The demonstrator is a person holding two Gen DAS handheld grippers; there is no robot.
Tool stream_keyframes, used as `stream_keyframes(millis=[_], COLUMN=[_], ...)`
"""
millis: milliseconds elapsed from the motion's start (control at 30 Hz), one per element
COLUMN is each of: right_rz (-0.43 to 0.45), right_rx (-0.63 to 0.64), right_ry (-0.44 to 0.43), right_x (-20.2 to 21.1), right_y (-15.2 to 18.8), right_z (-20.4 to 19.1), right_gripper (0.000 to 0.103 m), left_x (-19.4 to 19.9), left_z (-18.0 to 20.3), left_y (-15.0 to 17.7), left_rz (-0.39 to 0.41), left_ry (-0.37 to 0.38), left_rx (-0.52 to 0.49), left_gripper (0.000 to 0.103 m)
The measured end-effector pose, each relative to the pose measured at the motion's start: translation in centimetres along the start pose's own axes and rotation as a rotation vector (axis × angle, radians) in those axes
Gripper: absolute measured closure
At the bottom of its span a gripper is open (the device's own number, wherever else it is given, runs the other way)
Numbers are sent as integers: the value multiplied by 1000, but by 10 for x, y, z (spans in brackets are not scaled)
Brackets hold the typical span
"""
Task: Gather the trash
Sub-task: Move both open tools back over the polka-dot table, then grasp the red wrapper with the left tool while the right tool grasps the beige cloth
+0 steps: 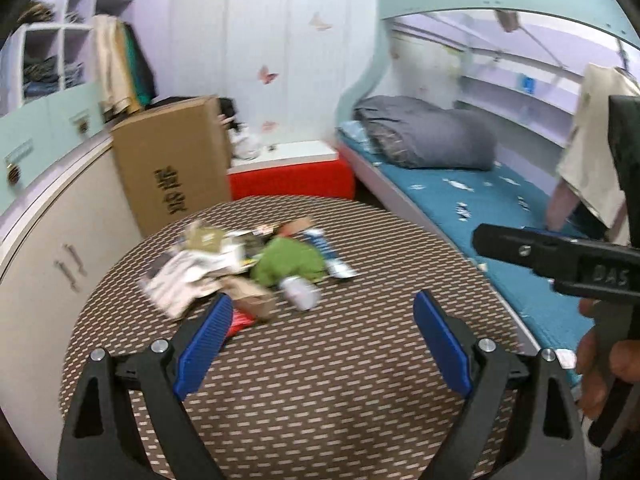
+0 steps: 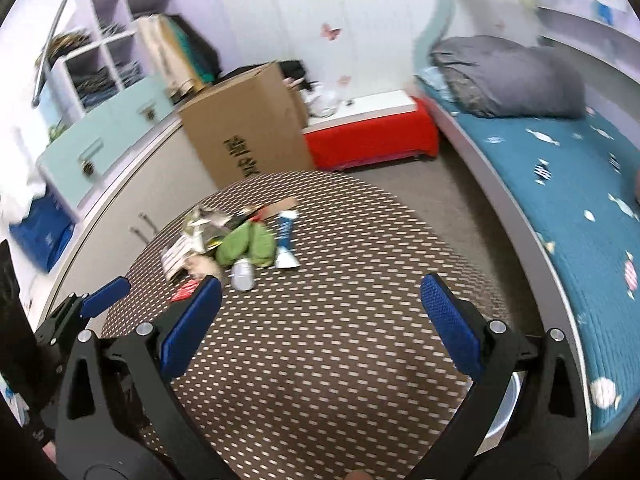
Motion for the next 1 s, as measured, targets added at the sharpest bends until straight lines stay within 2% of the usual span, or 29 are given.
stream_keyframes(millis=[133,233,333,500,567,633,700,833,1000], right_rz=[-26,-47,-73,-110,-121,-129,-140,-168,-225], right_rx=[47,48,69,129,153,171,185,222,264], right_ry=[-41,-61,-76,-115,-144,-170,-191,-224,-245], right_x=[-26,-43,-55,-77,-88,-99,-109,-130,-161], right_y=[-2,-1,0,-3,-5,-8,-9,-8,0], right_z=[-30,-43,-53,-72,-83,-93,-101,-119,-140], right_gripper=[6,6,6,6,6,6,7,15,36], left_x=[-10,-28,-52,-88,-99,-106,-108,-101,-82], left_z=[-44,-75,-92,-94,-96,-99,-103,-113,-141], left_y=[6,12,17,23,25,28,30,35,45], left_rz=[-9,-44,-94,-169,-200,-231,-240,-238,-223], left_ry=[-65,-103,-109,-83,-60,-36,-12,6,-27], left_rx=[18,8,-15,-100,-101,-88,-64,-22,84], left_gripper=[13,13,13,16,31,62,75,83,83])
Point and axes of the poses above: each gripper's, at about its wrist camera, not at the fingertips, and x roughly against the way its jaws point, z to its right, y to its underside, the point moved 4 cm from there along -x, roughly the way its jaws point, and after that the axes turned 10 degrees about x, right-handed, at the moved point
